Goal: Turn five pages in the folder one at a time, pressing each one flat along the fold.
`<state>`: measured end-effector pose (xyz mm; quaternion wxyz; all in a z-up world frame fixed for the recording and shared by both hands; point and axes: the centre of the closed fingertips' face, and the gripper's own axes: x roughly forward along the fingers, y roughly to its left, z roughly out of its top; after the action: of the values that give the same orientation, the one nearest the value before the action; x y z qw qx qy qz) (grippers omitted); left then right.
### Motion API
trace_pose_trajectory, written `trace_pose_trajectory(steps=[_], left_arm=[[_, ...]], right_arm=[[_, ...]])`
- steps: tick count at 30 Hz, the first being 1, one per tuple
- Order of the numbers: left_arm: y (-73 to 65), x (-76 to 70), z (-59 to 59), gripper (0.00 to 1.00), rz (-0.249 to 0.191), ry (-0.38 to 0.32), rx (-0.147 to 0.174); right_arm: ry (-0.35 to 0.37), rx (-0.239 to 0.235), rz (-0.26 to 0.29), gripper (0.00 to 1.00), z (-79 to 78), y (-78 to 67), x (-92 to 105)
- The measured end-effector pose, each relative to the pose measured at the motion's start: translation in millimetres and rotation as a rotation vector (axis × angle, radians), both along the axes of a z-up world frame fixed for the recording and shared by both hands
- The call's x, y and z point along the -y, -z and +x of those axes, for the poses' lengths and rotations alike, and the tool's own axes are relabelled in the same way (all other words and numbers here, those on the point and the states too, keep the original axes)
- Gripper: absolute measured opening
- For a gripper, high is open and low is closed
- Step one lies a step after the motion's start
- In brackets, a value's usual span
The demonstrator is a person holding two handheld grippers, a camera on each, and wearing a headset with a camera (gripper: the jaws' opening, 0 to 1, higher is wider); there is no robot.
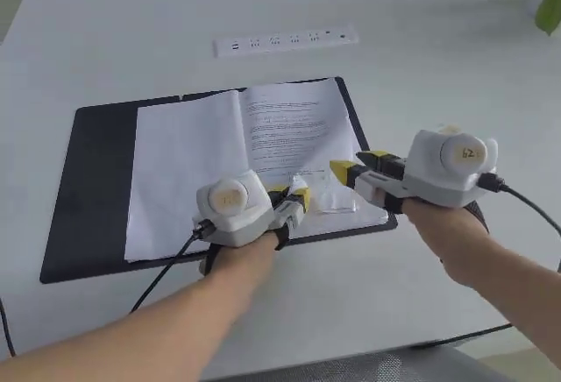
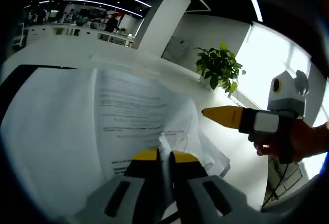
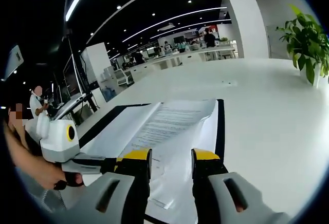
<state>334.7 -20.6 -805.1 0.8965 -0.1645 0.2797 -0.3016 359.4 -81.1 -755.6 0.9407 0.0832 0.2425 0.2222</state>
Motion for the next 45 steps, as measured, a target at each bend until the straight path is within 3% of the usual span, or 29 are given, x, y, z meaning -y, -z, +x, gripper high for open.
trace_pose_trajectory(steps=[6,13,19,27,34,39,45], left_arm=[[0.1,-0.2,0.1,0.06,0.001,0.001,0.0],[0.2,-0.4,0.4,0.06,0.006,0.005,0.004],[-0.1,0.0,0.2,0.06,0.012,0.007,0.011],[-0.1,0.4,0.0,0.06,0.015,0.01,0.011],[-0.3,0.7,-0.1,0.06,0.017,0.014,0.012],[-1.0,1.4,-0.2,0.07,0.018,0.021,0.018],[-5.4,5.5,-3.3,0.14,0.006,0.043,0.022]], right_arm=[[-0.006,-0.002,-0.005,0.29,15.9,-3.5,-4.1],[-0.009,-0.033,0.007,0.27,15.1,1.6,-7.5],[0.017,-0.052,0.026,0.18,16.1,2.6,-0.2],[0.058,-0.134,0.126,0.08,15.5,13.1,5.4],[0.078,-0.154,0.164,0.05,16.8,13.5,8.2],[0.109,-0.18,0.229,0.01,17.2,12.6,10.5],[0.137,-0.189,0.258,0.0,16.2,11.1,13.2]])
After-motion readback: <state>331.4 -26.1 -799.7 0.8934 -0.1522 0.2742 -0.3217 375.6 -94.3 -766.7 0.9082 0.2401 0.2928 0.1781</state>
